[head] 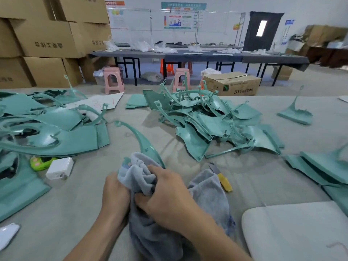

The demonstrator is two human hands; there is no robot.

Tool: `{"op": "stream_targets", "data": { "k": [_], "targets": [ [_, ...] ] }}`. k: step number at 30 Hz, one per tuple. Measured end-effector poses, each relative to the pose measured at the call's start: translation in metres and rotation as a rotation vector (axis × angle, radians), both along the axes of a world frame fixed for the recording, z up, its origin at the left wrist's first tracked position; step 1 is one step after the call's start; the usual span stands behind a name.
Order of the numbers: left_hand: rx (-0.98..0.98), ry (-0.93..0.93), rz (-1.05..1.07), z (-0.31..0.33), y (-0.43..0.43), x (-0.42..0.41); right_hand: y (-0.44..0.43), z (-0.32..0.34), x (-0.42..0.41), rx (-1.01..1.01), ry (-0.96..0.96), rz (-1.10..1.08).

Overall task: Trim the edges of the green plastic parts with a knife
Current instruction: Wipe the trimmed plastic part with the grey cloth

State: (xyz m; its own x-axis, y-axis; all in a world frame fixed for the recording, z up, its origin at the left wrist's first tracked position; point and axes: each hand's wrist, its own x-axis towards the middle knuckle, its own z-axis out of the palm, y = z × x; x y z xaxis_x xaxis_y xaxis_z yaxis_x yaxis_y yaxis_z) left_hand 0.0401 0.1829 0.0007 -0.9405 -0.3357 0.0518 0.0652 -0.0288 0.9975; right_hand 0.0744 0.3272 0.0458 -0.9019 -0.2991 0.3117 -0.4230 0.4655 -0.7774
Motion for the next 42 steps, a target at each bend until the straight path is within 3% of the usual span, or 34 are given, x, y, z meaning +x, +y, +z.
{"op": "stream_targets", "data": {
  "k": [2,6,8,12,14,17,19,21,23,25,26,29,32,34,37,39,41,42],
  "targets": [
    [-0.107,0.029,0.025,-0.001,-0.002,0.000,0.000,0.000,-0.006,0.009,-0.005,-0.084],
    [-0.327,0.087,0.101,0.007,0.005,-0.001,0.014,0.006,-0.028,0.127,0.014,-0.488],
    [-0.352,0.115,0.106,0.007,0.007,0.002,0.017,0.006,-0.026,0.129,0.026,-0.396],
    [-0.263,0.133,0.036,0.010,0.003,-0.001,0.003,0.003,-0.001,0.294,0.083,0.032],
    [-0.273,0.085,0.027,0.013,-0.001,-0.003,-0.002,0.001,-0.001,0.284,0.069,0.020],
    [0.001,0.003,0.009,0.014,0.003,0.000,0.005,0.005,-0.015,0.248,-0.025,-0.305],
    [0.068,-0.017,0.049,0.015,0.002,0.000,0.018,0.008,-0.026,0.223,-0.116,-0.509],
    [-0.038,0.031,0.189,0.021,-0.004,0.001,0.034,0.011,-0.030,0.282,-0.098,-0.701],
    [-0.376,0.118,0.400,0.026,-0.015,0.006,0.042,0.015,-0.027,0.359,0.141,-0.840],
    [-0.617,0.200,0.440,0.031,-0.011,0.019,0.037,0.020,-0.018,0.190,0.356,-0.711],
    [-0.650,0.239,0.347,0.029,-0.003,0.024,0.029,0.024,-0.011,0.074,0.330,-0.566],
    [-0.578,0.333,-0.105,0.027,0.034,0.036,0.005,0.023,0.001,-0.219,-0.119,-0.266],
    [-0.919,0.476,-0.314,0.023,0.046,0.036,0.011,0.015,-0.012,-0.487,-0.271,-0.364],
    [-0.815,0.420,-0.352,0.024,0.041,0.032,0.020,0.016,-0.022,-0.726,-0.439,-0.371],
    [-0.630,0.308,-0.097,0.024,0.033,0.023,0.029,0.016,-0.027,-0.955,-0.557,-0.270],
    [-0.305,0.135,-0.095,0.025,0.030,0.019,0.031,0.017,-0.026,-0.928,-0.599,-0.264],
    [0.157,0.007,-0.243,0.020,0.027,0.014,0.032,0.017,-0.024,-0.804,-0.602,-0.276],
    [0.294,-0.039,-0.295,0.020,0.026,0.013,0.032,0.018,-0.023,-0.725,-0.571,-0.288]
  ]
}}
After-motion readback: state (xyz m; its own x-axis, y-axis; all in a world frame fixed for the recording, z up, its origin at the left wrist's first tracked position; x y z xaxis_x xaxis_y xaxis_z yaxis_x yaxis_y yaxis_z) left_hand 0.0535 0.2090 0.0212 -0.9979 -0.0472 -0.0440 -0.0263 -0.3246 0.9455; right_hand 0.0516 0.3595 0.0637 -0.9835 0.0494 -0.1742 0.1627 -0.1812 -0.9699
